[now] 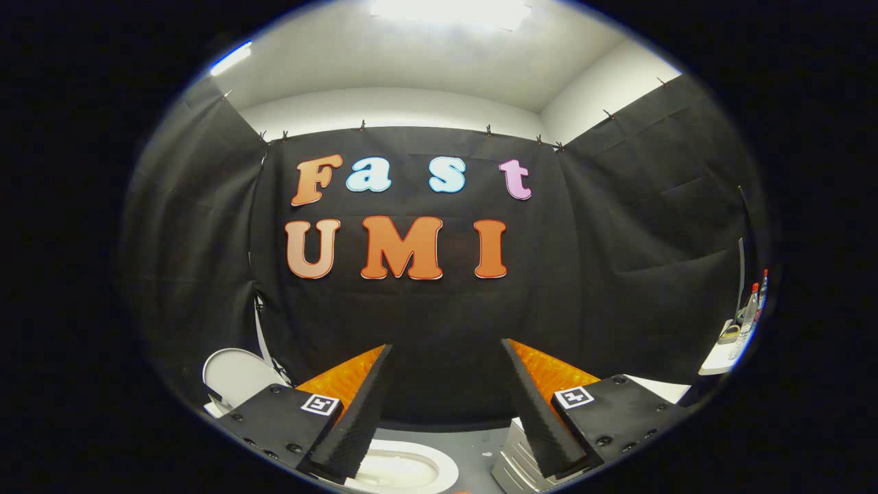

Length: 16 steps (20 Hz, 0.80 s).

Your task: Open the toilet lid.

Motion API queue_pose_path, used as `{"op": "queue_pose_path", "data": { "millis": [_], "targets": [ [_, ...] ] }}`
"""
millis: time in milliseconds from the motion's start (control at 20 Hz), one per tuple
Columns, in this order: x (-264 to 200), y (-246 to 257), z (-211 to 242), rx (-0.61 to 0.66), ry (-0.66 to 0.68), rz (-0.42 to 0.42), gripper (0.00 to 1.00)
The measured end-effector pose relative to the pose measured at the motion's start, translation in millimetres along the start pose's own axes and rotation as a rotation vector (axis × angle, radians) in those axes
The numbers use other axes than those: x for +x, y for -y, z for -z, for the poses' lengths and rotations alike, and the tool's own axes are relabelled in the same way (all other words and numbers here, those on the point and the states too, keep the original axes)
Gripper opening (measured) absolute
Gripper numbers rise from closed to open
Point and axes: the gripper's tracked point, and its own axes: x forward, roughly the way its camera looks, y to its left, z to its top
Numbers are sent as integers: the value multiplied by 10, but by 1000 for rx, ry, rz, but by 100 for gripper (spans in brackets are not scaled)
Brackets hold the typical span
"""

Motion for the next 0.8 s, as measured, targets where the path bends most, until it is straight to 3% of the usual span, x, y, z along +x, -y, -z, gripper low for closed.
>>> {"op": "queue_pose_path", "data": {
  "millis": [800],
  "targets": [
    [28, -543, 376, -25, -57, -88, 96]
  ]
}}
